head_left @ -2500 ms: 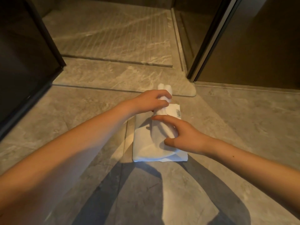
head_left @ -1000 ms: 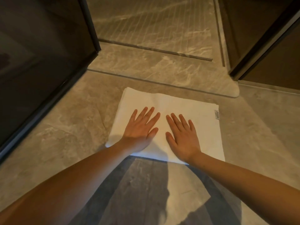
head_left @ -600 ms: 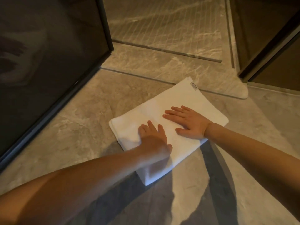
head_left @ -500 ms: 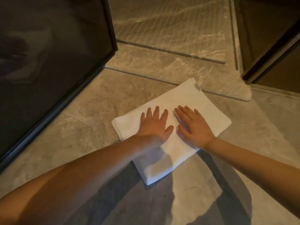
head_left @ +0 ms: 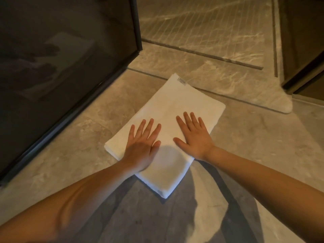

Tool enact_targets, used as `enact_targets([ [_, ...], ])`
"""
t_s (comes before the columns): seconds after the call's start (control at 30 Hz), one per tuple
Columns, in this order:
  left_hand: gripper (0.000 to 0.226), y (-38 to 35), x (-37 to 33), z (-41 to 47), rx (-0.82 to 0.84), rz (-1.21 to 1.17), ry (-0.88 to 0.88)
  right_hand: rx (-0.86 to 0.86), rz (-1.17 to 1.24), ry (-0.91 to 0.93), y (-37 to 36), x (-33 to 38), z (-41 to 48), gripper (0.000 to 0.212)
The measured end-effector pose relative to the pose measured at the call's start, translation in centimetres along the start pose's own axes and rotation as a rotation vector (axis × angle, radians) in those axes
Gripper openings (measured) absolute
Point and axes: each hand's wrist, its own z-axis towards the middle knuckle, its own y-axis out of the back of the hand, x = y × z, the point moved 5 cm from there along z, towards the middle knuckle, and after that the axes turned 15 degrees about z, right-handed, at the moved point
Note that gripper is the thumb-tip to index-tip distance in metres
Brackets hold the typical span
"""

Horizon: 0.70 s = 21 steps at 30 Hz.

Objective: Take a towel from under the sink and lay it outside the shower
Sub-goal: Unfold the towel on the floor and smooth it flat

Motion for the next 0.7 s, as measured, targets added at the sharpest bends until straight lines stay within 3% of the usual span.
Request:
enact_targets([
  [0.27, 0.064, -0.9, 7.3, -3.5, 0.136, 0.067, 0.246, 0.179, -0.126, 0.227, -1.3, 7.6, 7.4, 0.084],
  [0.47, 0.060, 0.1, 9.4, -3.7, 0.174, 0.010, 0.121, 0.011, 0.079, 0.110, -2.4, 10.2, 5.8, 0.079],
  [0.6, 0.062, -0.1, 11.6, -7.9, 0.121, 0.051, -0.011, -0.002, 0.002, 0.197, -6.0, 12.2, 2.6, 0.079],
  [0.7, 0.063, -0.3, 12.5, -9.2, 0.175, 0.053, -0.016, -0.017, -0.028, 0.207, -6.2, 11.9, 2.6, 0.078],
])
